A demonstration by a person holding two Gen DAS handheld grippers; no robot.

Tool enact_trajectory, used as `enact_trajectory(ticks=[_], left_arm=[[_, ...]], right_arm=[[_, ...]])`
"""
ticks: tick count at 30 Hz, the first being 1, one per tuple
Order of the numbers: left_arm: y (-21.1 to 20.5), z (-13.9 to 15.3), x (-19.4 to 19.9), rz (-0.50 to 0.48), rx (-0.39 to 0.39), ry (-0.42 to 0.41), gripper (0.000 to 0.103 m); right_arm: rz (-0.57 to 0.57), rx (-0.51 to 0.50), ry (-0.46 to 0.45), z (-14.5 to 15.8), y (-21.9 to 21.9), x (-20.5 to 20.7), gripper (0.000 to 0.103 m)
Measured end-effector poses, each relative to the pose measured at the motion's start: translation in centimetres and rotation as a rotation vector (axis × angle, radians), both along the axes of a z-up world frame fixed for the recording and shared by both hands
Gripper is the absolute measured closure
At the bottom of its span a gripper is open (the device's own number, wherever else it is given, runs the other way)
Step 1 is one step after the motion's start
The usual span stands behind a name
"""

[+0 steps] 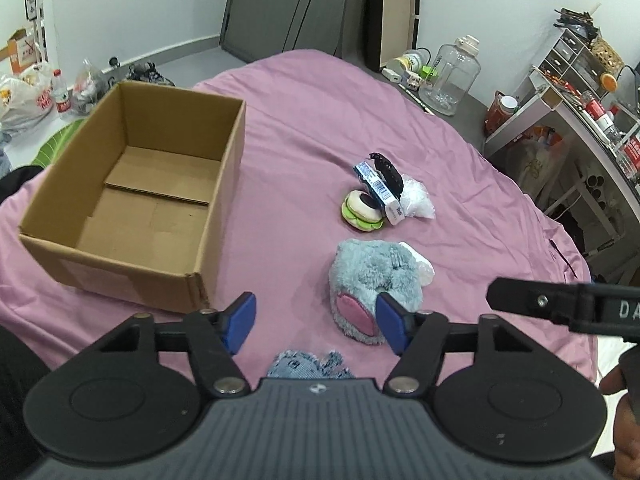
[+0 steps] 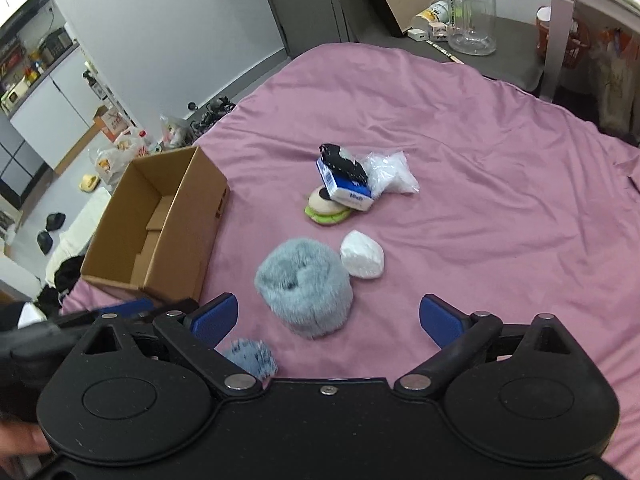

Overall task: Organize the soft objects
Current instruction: 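Move the right tool to the fluffy blue plush and close on it, then carry the fluffy blue plush with the right tool into the cardboard box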

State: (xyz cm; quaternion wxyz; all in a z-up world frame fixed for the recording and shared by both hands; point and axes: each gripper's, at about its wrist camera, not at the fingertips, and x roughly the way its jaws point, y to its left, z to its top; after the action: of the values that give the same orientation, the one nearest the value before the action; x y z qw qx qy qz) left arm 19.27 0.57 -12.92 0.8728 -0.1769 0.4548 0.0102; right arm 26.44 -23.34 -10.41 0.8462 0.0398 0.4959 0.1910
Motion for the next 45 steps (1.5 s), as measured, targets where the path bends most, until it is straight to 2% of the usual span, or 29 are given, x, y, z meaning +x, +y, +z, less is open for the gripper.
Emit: enact_trajectory(ticks=[4, 6, 11, 18, 20, 26, 32, 35, 40, 45], left_arm=[[0.1, -0.9, 1.4, 0.020, -0.029, 0.017, 0.049], [0.0, -1.3, 2.1, 0.024, -0.037, 0.021, 0.050], [-0.5, -2.5, 3.6, 0.027, -0.056, 0.046, 0.057], [-1.2, -4.4, 5.4, 0.034, -0.075, 0.084, 0.064], [-1.3, -4.9, 5.9, 0.040, -0.087, 0.092, 0.067], [-1.6, -6.2, 6.7, 0.060, -0.100, 0.094, 0.072], [-1.5, -6.9, 7.1, 0.071, -0.126, 0.094, 0.082], [-1.7, -6.8, 7.3, 0.069, -0.135, 0.094, 0.082], [-1.7, -7.6, 7.9, 0.086, -0.192, 0.120, 0.082], [-2.3, -7.2, 7.8, 0.095, -0.173, 0.119, 0.085]], right_arm=[[0.001, 0.036, 0.021, -0.8, 0.4, 1.7, 0.008], [-0.004, 0.046, 0.044, -1.6, 0.7, 2.5, 0.012], [-0.035, 0.088, 0.164, -4.8, 0.2, 4.0, 0.040], [-0.058, 0.128, 0.222, -6.7, -0.5, 5.1, 0.042], [-0.058, 0.145, 0.243, -7.1, -0.4, 5.4, 0.047], [-0.060, 0.173, 0.263, -7.9, -0.5, 6.3, 0.053], [-0.085, 0.206, 0.299, -9.0, -0.4, 8.0, 0.059], [-0.099, 0.205, 0.313, -9.5, -0.4, 8.4, 0.062], [-0.083, 0.210, 0.331, -10.3, -0.2, 8.4, 0.067], [-0.071, 0.211, 0.306, -10.0, 0.1, 8.2, 0.073]])
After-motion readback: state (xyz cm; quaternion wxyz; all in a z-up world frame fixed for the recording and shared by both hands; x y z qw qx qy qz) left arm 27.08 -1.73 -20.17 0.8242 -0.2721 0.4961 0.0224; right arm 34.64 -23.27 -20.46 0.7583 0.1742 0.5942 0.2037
